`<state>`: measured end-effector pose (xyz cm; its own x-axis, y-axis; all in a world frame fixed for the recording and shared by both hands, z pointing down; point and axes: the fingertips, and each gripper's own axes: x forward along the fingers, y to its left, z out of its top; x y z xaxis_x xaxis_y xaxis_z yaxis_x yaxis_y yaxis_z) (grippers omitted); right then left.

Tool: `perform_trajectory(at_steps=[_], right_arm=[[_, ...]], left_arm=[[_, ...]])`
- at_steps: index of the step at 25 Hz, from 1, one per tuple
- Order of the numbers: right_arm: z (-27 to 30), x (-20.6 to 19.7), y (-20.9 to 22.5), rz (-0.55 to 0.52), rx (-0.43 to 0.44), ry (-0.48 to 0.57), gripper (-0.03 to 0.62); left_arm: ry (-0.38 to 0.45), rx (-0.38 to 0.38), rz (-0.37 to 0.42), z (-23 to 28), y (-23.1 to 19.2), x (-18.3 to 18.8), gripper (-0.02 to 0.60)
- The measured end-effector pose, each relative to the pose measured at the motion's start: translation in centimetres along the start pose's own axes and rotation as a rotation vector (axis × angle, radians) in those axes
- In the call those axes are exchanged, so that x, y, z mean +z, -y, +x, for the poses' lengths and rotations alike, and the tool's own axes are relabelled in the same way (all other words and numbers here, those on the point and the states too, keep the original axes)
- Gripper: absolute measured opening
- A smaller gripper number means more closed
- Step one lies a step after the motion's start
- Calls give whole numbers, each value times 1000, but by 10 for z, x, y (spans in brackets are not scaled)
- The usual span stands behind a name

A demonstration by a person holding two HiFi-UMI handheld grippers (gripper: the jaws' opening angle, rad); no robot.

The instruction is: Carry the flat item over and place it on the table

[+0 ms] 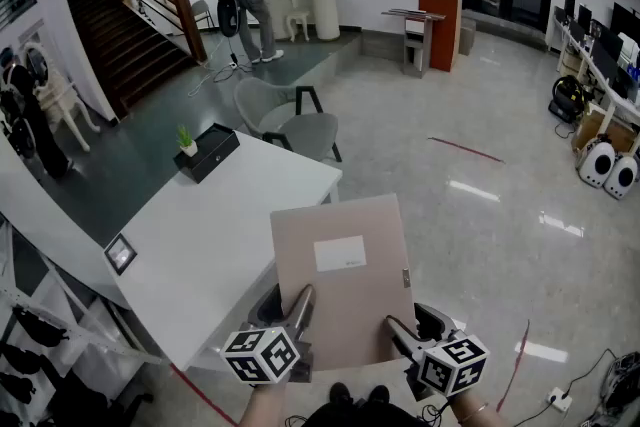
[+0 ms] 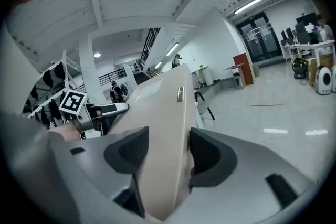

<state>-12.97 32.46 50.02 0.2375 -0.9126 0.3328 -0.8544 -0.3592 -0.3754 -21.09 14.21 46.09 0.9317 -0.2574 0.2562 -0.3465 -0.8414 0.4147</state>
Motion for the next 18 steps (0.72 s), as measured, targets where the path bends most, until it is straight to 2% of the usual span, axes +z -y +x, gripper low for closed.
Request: perform_trajectory(at_steps=[7, 18], right_arm=[[-15, -7, 14, 30, -9, -3, 247], [-28, -6, 36, 11, 18, -4, 247]], left_arm=[[-17, -1, 12, 2, 18, -10, 272], [-3, 26, -4, 7, 38, -23, 271]])
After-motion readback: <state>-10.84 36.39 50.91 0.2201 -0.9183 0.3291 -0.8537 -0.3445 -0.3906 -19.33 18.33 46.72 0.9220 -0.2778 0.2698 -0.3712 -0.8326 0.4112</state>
